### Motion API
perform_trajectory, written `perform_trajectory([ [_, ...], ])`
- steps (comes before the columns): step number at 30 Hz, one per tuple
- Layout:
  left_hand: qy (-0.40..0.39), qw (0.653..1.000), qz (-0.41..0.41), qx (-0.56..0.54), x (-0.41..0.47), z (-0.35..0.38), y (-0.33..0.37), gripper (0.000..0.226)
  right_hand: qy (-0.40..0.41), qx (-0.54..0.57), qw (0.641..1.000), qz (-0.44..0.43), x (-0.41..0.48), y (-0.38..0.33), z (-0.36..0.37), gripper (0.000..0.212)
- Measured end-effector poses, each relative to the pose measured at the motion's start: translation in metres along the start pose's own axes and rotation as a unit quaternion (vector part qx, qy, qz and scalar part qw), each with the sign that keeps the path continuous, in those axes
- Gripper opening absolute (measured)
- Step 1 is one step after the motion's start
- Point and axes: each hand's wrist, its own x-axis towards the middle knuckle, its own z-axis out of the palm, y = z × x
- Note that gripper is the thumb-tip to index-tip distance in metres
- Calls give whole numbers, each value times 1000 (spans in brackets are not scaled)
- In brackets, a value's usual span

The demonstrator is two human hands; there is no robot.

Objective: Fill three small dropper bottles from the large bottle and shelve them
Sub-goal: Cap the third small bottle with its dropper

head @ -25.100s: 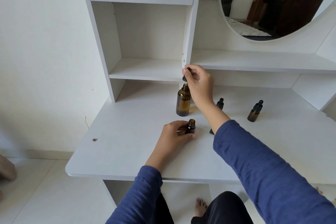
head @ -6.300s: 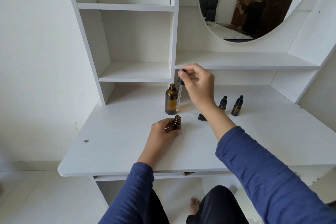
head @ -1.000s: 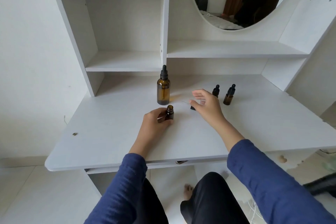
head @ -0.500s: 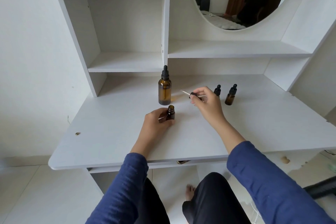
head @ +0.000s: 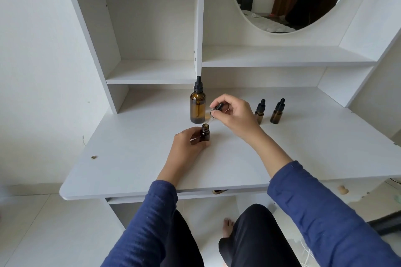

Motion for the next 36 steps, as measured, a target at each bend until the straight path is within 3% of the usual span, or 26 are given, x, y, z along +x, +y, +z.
perform_trajectory([
  [10,-4,1000,24,3,1,0,-1,25,-103,-72,992,16,-3,6,11,16],
  [17,-1,999,34,20,1,0,-1,25,-31,-102,994,-4,-6,15,18,31],
  [23,-10,1000,14,-14,1,-1,-2,26,-34,40,999,6,-24,21,19,25],
  [31,-5,1000,23,10,2,0,-3,28,76,39,996,-5,-36,28,24,15],
  [36,-3,1000,27,12,3,0,-4,26,26,75,997,-9,-37,28,25,26],
])
